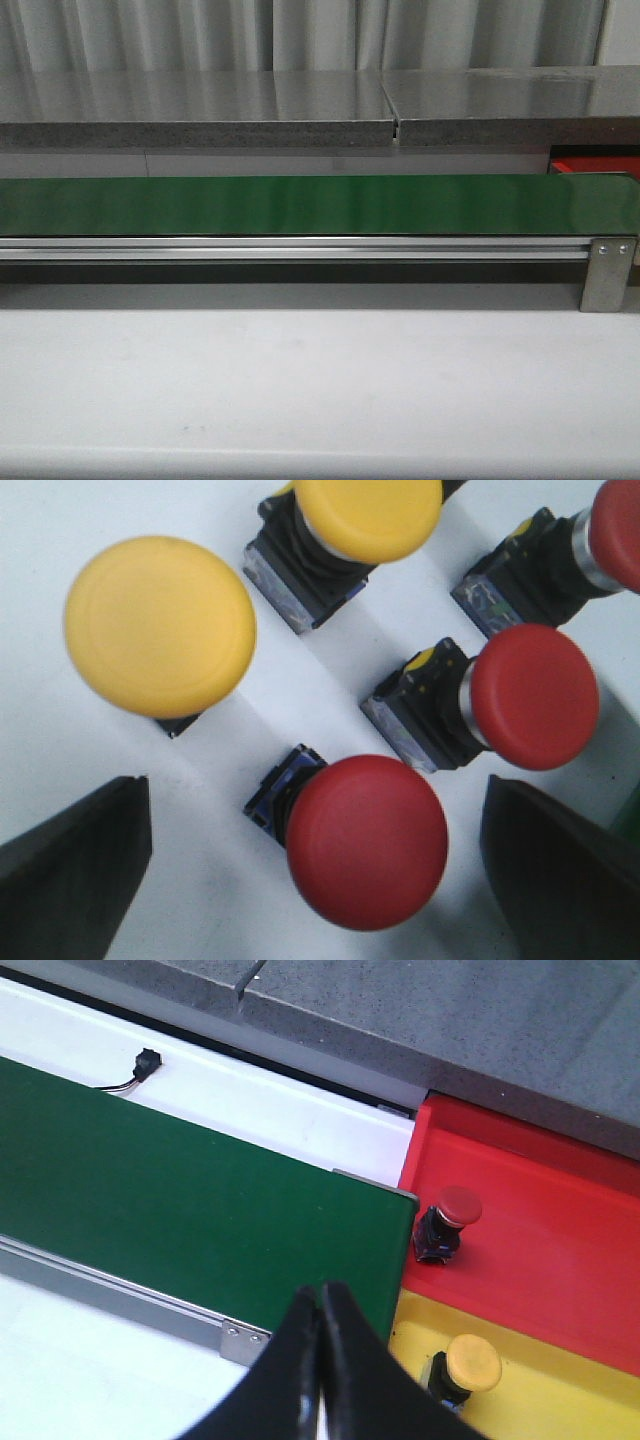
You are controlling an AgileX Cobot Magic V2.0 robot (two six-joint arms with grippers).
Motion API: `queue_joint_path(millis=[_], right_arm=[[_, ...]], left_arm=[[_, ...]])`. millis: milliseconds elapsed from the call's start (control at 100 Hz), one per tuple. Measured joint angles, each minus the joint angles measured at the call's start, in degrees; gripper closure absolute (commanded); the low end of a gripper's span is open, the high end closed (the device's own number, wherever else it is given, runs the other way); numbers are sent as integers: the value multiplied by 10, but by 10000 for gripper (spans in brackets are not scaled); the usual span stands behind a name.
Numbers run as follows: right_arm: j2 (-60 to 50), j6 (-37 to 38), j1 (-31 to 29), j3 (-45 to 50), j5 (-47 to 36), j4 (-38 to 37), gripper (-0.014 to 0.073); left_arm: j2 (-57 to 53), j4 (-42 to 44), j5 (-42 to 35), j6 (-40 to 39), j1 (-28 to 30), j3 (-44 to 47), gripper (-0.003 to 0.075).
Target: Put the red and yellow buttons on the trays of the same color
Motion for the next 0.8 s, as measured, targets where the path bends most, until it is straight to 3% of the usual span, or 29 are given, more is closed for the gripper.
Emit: queue_joint_path(millis=[230, 590, 710, 800], right_arm=[[0, 0, 0, 0, 0, 0, 712], [0, 0, 0, 0, 0, 0, 712], [0, 0, 0, 0, 0, 0, 712], [0, 0, 0, 0, 0, 0, 712]], left_arm=[[0, 0, -4, 0, 0, 0, 105], [0, 0, -6, 0, 0, 0, 500], [0, -1, -3, 0, 0, 0, 587], [0, -1, 5, 0, 0, -1, 607]])
